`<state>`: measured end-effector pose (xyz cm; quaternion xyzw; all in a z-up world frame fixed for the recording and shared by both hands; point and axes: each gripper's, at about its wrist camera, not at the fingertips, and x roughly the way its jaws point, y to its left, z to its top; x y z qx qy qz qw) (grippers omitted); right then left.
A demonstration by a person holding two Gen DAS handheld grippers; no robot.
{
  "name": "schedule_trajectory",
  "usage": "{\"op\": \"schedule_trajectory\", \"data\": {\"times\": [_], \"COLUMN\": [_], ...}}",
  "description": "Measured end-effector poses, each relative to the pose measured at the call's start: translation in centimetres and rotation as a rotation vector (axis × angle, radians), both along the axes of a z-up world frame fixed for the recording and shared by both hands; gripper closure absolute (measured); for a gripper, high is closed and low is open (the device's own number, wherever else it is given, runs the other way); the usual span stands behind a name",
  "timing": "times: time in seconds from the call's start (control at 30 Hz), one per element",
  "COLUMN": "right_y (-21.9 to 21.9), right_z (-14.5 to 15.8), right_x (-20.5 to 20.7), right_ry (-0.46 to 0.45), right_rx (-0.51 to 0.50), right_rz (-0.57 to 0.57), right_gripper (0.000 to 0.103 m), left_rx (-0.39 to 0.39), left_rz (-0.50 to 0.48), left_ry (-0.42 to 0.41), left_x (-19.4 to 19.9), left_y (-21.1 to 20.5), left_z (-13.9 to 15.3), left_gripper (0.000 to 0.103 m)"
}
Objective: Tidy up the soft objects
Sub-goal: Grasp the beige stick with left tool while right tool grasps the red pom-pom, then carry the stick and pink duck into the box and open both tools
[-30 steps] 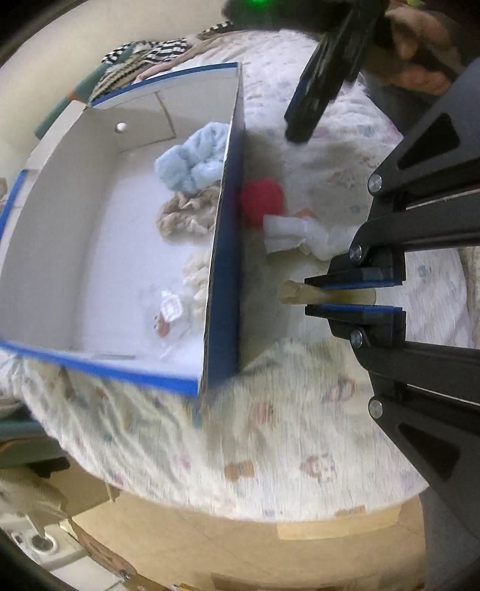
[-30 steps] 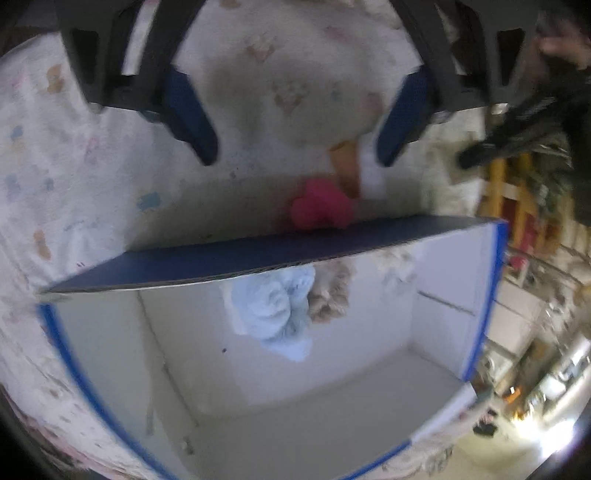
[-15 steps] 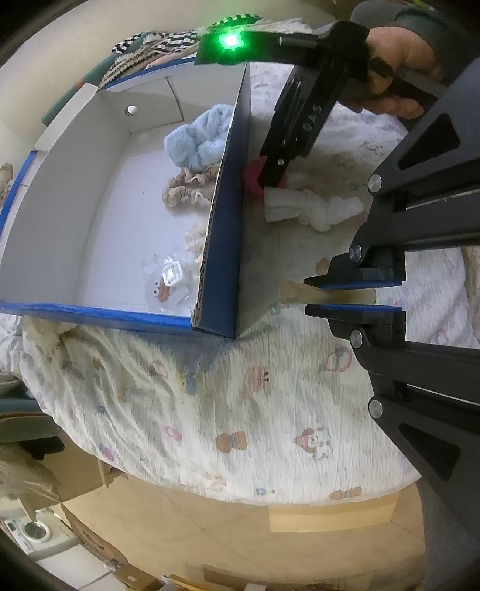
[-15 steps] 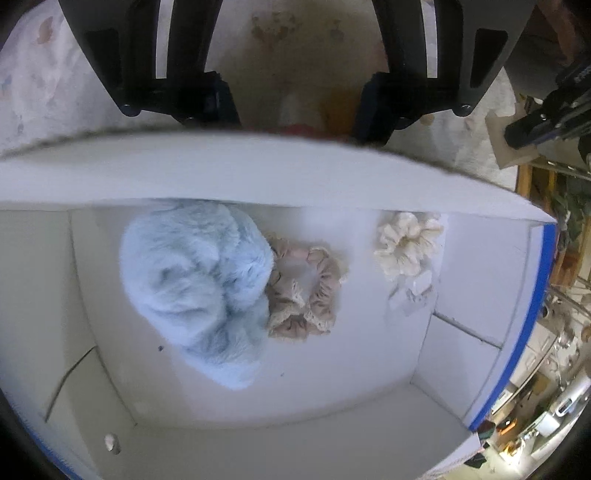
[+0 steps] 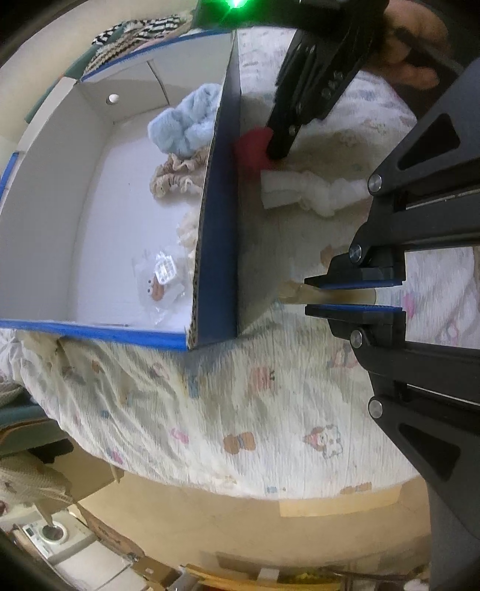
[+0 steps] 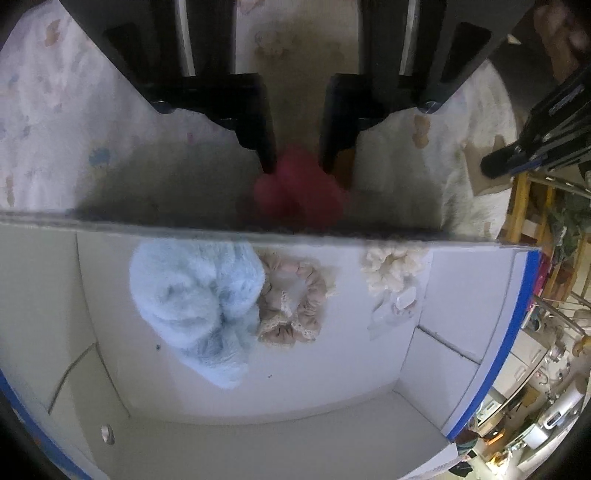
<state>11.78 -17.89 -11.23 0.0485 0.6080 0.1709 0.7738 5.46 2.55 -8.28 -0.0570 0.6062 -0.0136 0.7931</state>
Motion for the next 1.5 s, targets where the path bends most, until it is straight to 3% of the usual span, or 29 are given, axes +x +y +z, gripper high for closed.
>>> {"op": "schedule_trajectory", "data": {"times": [0.27,0.53,0.7,0.73,0.97,1.07,1.17,1.23,1.33,1.5], "right_y": [-3.1,-5.5,-6.6,-6.6,-6.9,-6.5,-5.6,-5.2,-4.3,-3.2], "right_z": [2.0,5.4,8.6,9.1,12.4,10.7,6.8,4.0,1.4,-0.8], "right_x": [-2.1,-4.3,-5.0,-4.9,-2.7,-1.9,-1.8,-1.2,-0.5,0.1], "right_ry": [0.003,-0.030,-0.110,-0.123,-0.200,-0.109,-0.005,0.064,0.122,0.152], "right_rx": [0.047,0.131,0.191,0.203,0.233,0.249,0.188,0.126,0.062,0.009], "right_rz": [-0.018,-0.036,-0.056,-0.059,-0.056,-0.038,-0.054,-0.062,-0.048,-0.046], "right_gripper": [0.083,0.087,0.092,0.098,0.100,0.099,0.075,0.052,0.052,0.051], "left_rx": [0.010,-0.002,-0.033,-0.034,-0.076,-0.059,-0.046,-0.041,-0.068,-0.030], "left_rz": [0.038,0.045,0.061,0.061,0.046,0.017,-0.003,-0.009,-0.001,-0.030], "left_ry": [-0.005,-0.069,-0.148,-0.167,-0.263,-0.281,-0.276,-0.258,-0.207,-0.241], "left_x": [0.0,-1.1,-1.7,-1.8,-0.5,0.5,0.7,0.5,0.2,0.1], "left_y": [1.2,1.7,1.9,1.9,1.1,0.1,-0.7,-0.9,-1.0,-1.7], "left_z": [-0.1,1.9,4.5,5.1,9.1,9.7,8.8,7.6,6.0,6.3], "left_gripper": [0.096,0.096,0.097,0.097,0.097,0.097,0.096,0.097,0.096,0.096]}}
